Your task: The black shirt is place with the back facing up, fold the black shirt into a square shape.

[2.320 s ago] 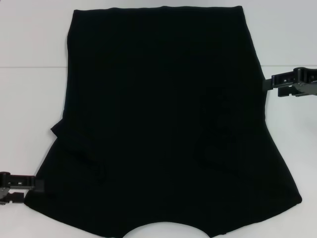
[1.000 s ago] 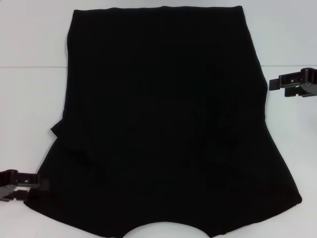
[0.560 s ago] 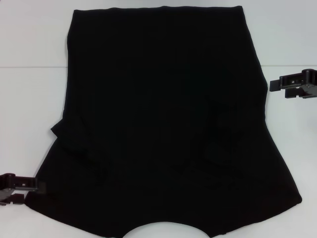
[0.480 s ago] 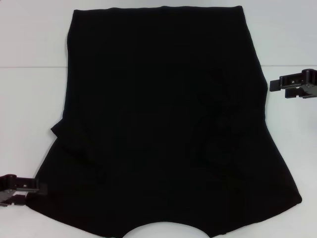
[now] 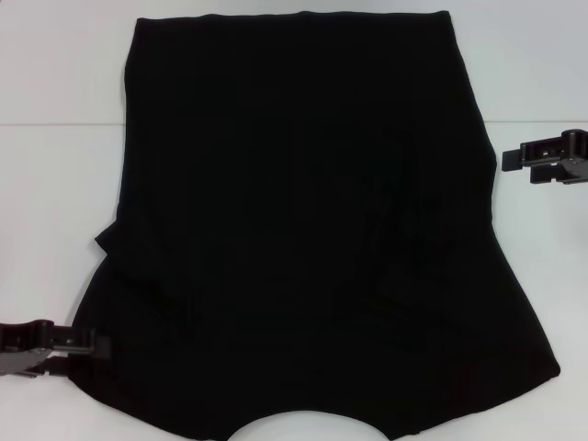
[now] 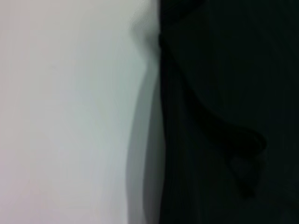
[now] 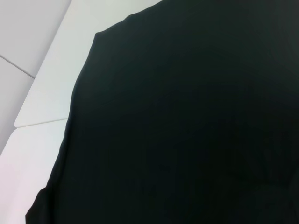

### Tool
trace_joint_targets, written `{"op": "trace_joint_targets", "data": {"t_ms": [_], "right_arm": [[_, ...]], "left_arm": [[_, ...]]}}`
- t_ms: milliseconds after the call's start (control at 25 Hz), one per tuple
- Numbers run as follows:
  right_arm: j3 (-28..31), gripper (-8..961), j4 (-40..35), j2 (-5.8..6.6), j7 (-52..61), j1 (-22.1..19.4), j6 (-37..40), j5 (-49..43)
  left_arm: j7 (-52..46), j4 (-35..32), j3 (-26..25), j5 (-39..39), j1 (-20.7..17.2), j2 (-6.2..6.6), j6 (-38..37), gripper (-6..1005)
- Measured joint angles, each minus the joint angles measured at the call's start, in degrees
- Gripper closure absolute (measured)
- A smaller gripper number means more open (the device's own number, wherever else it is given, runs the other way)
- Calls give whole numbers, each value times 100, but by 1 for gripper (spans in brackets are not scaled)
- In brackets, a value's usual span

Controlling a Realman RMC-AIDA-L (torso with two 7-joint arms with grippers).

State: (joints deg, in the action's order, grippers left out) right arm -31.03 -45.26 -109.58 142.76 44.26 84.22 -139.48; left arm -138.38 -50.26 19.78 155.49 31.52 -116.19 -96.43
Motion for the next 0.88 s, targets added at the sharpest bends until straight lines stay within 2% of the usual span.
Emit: {"op": "trace_joint_targets", "data": {"t_ms": [360,880], "right_arm": [[0,293,0,3,-29,-53,36,4],[0,295,0,8,-54,-67,73,17]], "left_arm": [[28,256,0,-4,193,-22,203,158],[-61,255,-7,-6,239,-23,460,160]]}}
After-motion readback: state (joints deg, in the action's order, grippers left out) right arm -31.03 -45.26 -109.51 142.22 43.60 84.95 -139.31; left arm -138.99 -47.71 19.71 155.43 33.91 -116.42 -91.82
